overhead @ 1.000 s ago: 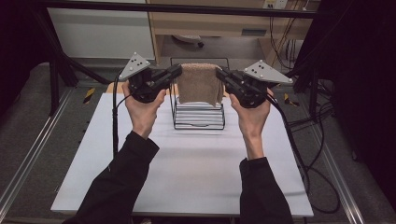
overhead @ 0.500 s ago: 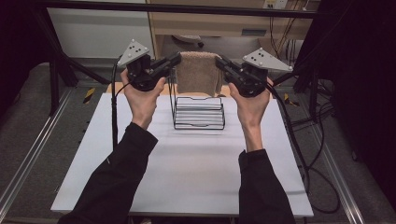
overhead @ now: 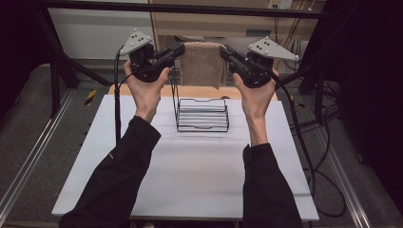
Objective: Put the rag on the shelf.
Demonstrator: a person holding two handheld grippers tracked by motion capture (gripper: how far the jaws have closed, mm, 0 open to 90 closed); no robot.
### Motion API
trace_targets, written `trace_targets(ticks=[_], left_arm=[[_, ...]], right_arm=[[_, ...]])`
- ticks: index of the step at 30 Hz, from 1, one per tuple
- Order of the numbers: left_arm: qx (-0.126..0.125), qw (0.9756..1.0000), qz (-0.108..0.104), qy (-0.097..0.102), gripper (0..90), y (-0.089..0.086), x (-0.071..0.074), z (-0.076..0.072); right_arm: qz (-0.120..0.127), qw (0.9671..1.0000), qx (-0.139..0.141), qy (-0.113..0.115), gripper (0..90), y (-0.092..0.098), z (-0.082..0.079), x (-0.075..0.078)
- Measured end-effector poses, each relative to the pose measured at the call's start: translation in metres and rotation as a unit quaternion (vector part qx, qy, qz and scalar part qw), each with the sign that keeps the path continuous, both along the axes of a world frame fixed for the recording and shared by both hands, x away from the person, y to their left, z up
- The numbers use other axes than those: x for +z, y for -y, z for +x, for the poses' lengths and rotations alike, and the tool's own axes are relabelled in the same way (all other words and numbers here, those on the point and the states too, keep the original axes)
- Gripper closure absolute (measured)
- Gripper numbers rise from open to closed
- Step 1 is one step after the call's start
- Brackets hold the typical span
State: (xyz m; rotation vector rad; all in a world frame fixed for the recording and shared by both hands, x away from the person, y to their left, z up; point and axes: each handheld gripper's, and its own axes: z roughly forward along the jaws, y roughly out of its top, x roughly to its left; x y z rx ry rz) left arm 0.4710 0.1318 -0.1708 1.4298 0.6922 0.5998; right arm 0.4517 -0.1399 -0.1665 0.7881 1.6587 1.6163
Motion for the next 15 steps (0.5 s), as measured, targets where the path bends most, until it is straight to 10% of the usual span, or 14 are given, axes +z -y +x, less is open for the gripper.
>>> trace_targets(ticks=[15], left_arm=[[0.010,0.9999,0.001,-0.005,86.1,0.001,0.003,0.025]], right_arm=[[-0.010,0.9999,-0.008,-0.002,84.9,-0.003,0.027,0.004]])
